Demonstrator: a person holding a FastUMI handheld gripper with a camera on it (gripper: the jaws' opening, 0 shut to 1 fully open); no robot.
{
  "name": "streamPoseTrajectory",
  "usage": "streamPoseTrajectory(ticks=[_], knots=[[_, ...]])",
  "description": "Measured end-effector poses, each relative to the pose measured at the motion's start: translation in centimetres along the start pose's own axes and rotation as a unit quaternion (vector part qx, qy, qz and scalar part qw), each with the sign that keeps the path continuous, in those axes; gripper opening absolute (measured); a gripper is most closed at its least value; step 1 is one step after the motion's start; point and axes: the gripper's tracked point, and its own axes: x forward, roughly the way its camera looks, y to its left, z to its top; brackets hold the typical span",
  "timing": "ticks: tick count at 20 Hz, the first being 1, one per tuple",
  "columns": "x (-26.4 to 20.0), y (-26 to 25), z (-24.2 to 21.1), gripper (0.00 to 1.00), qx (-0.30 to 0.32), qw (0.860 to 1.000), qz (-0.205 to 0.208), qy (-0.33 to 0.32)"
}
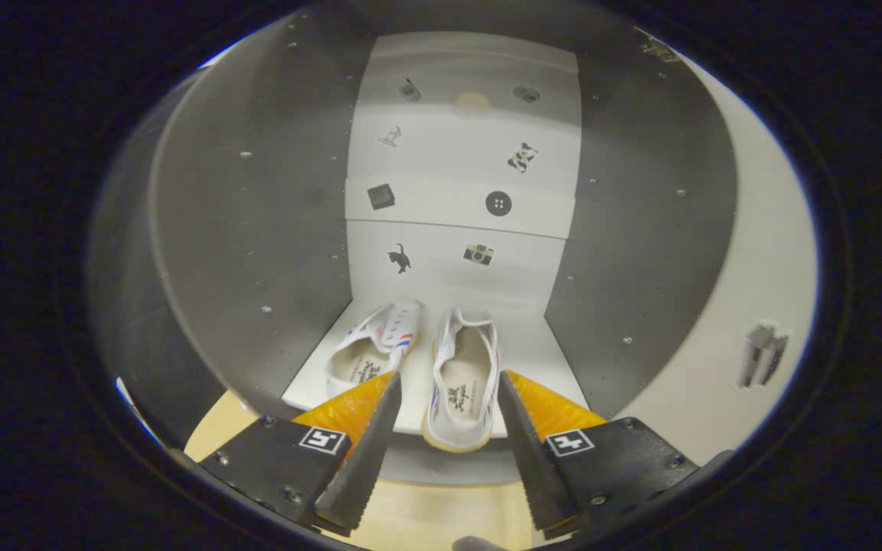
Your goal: Open the shoe cabinet door, grab the shoes and put them into the shoe cabinet, then close the shoe cabinet door.
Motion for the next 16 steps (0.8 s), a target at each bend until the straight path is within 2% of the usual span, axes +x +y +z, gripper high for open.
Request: streamPoseTrajectory(ticks=[4, 6, 12, 16], knots=[[-7.2, 1.4, -2.1, 0.89, -0.001, 1.000, 0.007, -0.023], [-10.8, 2.7, -2.6, 1.00, 0.011, 0.998, 0.031, -0.049], [-23.0, 1.8, -4.9, 1.00, 0.045, 0.994, 0.029, -0.096], [-30.5, -0.7, -5.7, 1.00, 0.066, 0.990, 0.025, -0.125]])
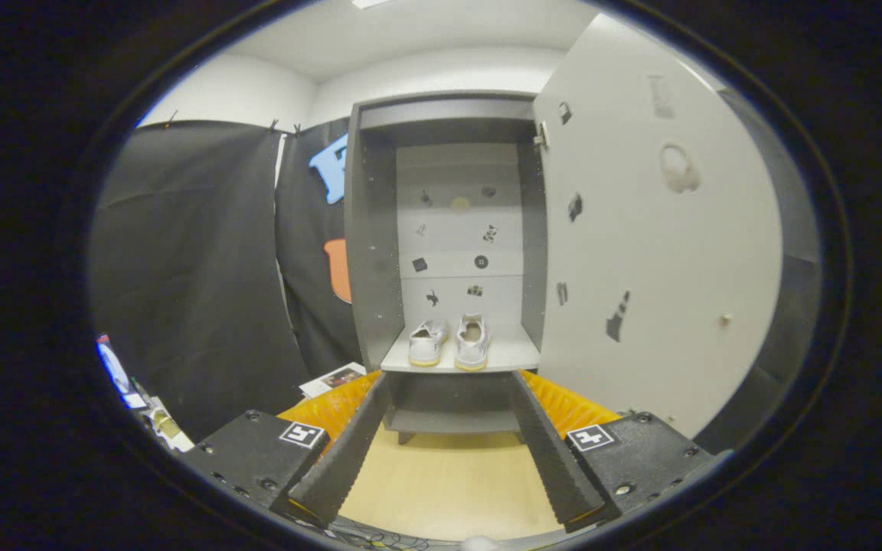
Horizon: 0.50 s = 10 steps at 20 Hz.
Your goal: Open the shoe cabinet door, grab the shoes and put them into the shoe cabinet, then close the shoe cabinet door.
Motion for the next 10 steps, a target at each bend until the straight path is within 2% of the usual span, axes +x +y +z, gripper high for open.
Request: streamPoseTrajectory(ticks=[4, 10], knots=[[-6.9, -4.1, 1.1, 1.00, 0.011, 0.999, -0.022, -0.024], [-13.2, -15.4, 2.2, 1.00, 0.002, 0.991, -0.121, -0.050]])
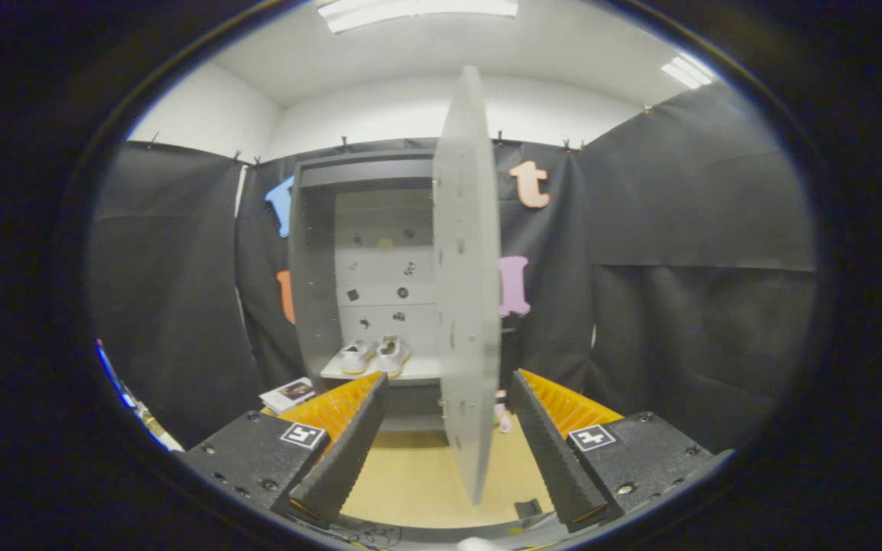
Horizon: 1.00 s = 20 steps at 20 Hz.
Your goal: Open the shoe cabinet door, grab the shoes and put them into the shoe cabinet, then close the shoe cabinet door.
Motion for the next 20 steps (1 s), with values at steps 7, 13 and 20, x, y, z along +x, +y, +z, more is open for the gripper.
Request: streamPoseTrajectory(ticks=[7, 13, 20], knots=[[5.6, -9.5, 0.2, 1.00, 0.009, 0.999, -0.045, -0.003], [12.9, -12.1, -2.0, 1.00, 0.038, 0.998, 0.006, 0.041], [13.7, -7.7, -5.0, 1.00, 0.052, 0.983, 0.153, 0.092]])
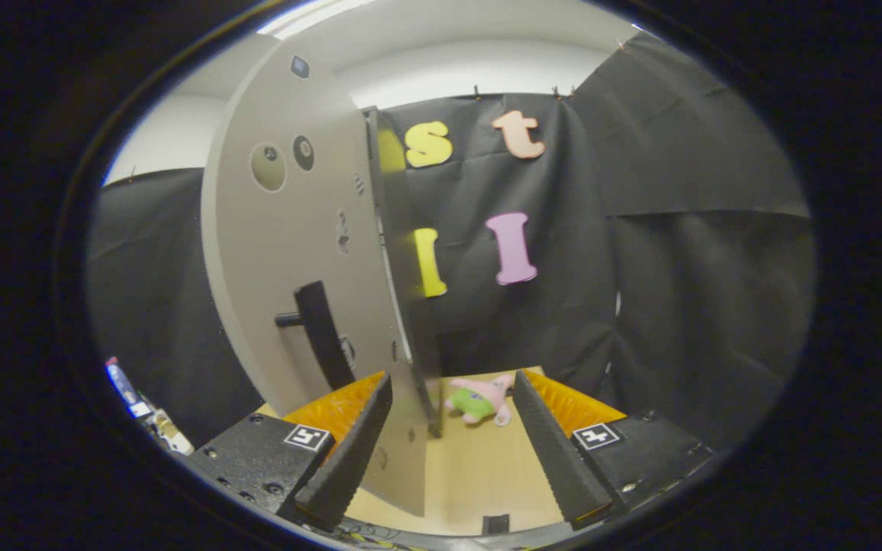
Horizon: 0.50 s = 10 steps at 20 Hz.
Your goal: Open the shoe cabinet door, grab the shoes and put them into the shoe cabinet, then close the shoe cabinet door.
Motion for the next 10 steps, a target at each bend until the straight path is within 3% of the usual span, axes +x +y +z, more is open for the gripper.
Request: streamPoseTrajectory(ticks=[2, 6, 10], knots=[[-0.7, -0.5, -0.5, 1.00, -0.044, 0.999, -0.010, -0.001], [-1.3, 0.6, 0.6, 1.00, -0.034, 0.999, 0.012, -0.021], [-0.9, 0.7, 2.2, 1.00, -0.075, 0.997, 0.012, -0.032]])
